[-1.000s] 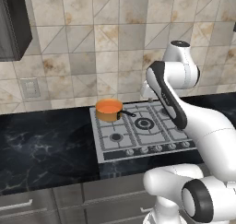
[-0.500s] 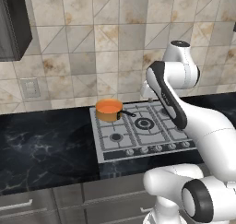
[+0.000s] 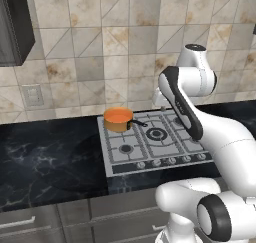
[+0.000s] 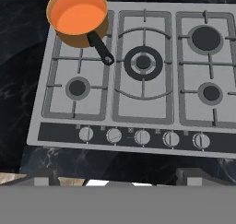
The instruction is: Wait until the marinara sauce is simmered to a deep red color and then turn off the stove.
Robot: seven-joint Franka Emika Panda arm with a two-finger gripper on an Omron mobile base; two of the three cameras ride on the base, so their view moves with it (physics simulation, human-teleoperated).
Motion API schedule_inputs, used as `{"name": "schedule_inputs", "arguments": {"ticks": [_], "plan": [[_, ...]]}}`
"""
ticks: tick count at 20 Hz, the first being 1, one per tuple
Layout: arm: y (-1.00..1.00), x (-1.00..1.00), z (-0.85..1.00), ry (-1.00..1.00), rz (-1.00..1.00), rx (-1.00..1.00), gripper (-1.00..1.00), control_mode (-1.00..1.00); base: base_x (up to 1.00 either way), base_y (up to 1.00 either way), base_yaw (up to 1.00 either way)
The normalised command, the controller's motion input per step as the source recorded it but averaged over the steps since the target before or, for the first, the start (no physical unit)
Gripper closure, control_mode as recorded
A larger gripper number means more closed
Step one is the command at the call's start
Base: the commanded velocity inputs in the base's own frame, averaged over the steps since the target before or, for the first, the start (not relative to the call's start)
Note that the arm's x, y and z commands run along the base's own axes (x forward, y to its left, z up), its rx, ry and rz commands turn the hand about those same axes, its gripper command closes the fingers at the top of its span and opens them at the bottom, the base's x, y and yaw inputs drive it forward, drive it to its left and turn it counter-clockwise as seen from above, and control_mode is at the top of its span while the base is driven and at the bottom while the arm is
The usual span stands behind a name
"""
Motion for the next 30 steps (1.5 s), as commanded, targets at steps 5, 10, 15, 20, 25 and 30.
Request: {"name": "schedule_inputs", "arguments": {"ticks": [5, 10, 15, 20, 25, 30], "plan": [[0.00, 0.00, 0.00, 0.00, 0.00, 0.00, -1.00, -1.00, 0.00, 0.00, 0.00], [0.00, 0.00, 0.00, 0.00, 0.00, 0.00, -1.00, -1.00, 0.00, 0.00, 0.00], [0.00, 0.00, 0.00, 0.00, 0.00, 0.00, -1.00, -1.00, 0.00, 0.00, 0.00], [0.00, 0.00, 0.00, 0.00, 0.00, 0.00, -1.00, -1.00, 0.00, 0.00, 0.00], [0.00, 0.00, 0.00, 0.00, 0.00, 0.00, -1.00, -1.00, 0.00, 0.00, 0.00], [0.00, 0.00, 0.00, 0.00, 0.00, 0.00, -1.00, -1.00, 0.00, 0.00, 0.00]]}}
